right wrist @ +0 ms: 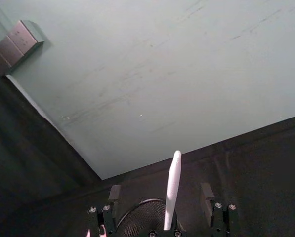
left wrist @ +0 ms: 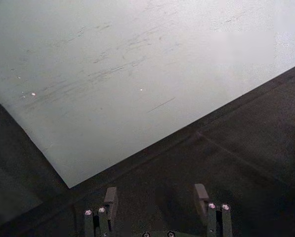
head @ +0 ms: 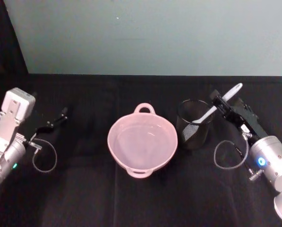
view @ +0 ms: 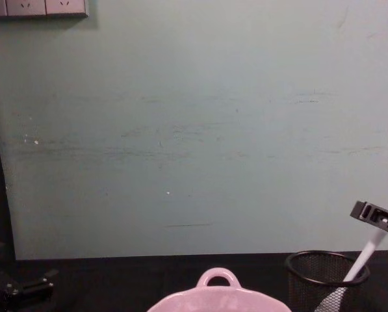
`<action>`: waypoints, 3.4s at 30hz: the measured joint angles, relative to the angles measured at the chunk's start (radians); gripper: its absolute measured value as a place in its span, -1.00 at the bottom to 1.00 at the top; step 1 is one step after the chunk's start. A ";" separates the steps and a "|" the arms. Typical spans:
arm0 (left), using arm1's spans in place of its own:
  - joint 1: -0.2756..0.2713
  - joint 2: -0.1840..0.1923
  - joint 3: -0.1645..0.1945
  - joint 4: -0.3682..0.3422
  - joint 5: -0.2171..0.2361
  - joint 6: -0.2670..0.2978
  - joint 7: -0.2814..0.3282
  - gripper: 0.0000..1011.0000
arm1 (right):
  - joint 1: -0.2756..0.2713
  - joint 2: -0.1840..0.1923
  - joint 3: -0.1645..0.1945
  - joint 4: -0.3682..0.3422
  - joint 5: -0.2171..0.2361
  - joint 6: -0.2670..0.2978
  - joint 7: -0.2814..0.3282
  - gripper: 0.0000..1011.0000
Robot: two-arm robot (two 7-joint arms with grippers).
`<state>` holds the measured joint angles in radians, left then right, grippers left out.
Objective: Use the one hand to pick up the spoon and stir the clear water in the bowl.
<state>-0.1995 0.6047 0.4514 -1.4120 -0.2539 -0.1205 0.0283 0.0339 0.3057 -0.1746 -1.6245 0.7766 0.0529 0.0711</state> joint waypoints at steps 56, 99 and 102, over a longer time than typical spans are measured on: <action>0.000 0.000 0.000 0.000 0.000 0.000 0.000 1.00 | 0.057 -0.038 0.003 0.047 -0.038 0.045 -0.027 -0.77; 0.000 0.000 0.000 0.000 0.000 0.000 0.000 1.00 | 0.208 0.222 -0.046 -0.336 -0.185 0.367 0.208 -0.77; 0.000 0.000 0.000 0.000 0.000 0.000 0.000 1.00 | 0.232 0.214 -0.078 -0.327 -0.160 0.376 0.236 -0.77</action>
<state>-0.1995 0.6047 0.4514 -1.4120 -0.2539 -0.1205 0.0283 0.2656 0.5194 -0.2529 -1.9515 0.6161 0.4286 0.3076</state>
